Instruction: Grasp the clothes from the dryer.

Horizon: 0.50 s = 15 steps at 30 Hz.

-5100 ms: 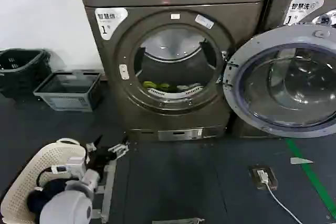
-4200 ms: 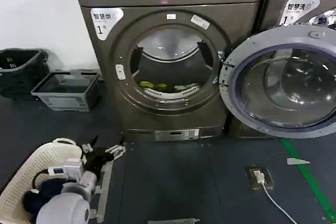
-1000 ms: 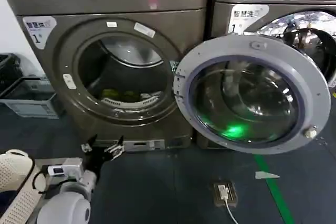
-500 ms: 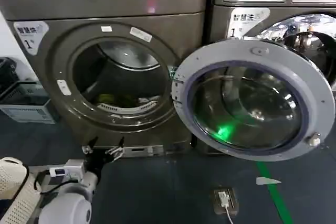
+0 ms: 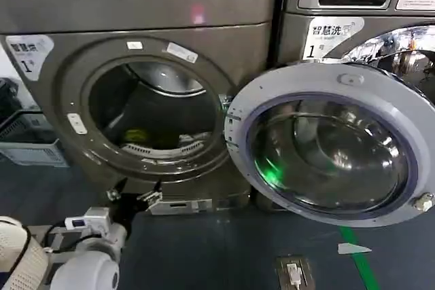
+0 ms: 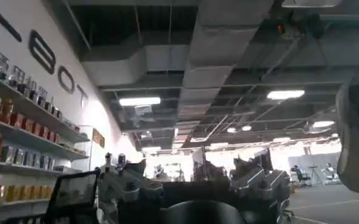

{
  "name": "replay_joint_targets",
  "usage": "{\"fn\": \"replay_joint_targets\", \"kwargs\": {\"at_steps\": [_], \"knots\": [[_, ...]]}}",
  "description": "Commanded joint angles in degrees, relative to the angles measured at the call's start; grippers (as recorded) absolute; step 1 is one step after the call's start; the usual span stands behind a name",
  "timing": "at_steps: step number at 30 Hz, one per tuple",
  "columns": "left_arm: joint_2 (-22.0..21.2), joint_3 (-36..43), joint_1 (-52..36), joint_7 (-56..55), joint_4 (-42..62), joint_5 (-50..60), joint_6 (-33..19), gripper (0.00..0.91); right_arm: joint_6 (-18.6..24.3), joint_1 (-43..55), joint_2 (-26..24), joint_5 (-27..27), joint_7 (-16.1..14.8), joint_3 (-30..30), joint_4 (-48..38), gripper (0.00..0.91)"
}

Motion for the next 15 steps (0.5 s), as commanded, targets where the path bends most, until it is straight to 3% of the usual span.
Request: {"fn": "replay_joint_targets", "kwargs": {"at_steps": [1,15], "knots": [[-0.15,-0.08,0.3,-0.03,-0.05,0.2,2.81,0.907,0.05,-0.12,0.11,-0.13,-0.07,0.13,-0.35,0.907],[-0.23,-0.08,0.35,-0.07,0.07,0.05,2.81,0.907,0.18,0.01,0.41,-0.25,-0.15,-0.11,-0.28,0.907]]}}
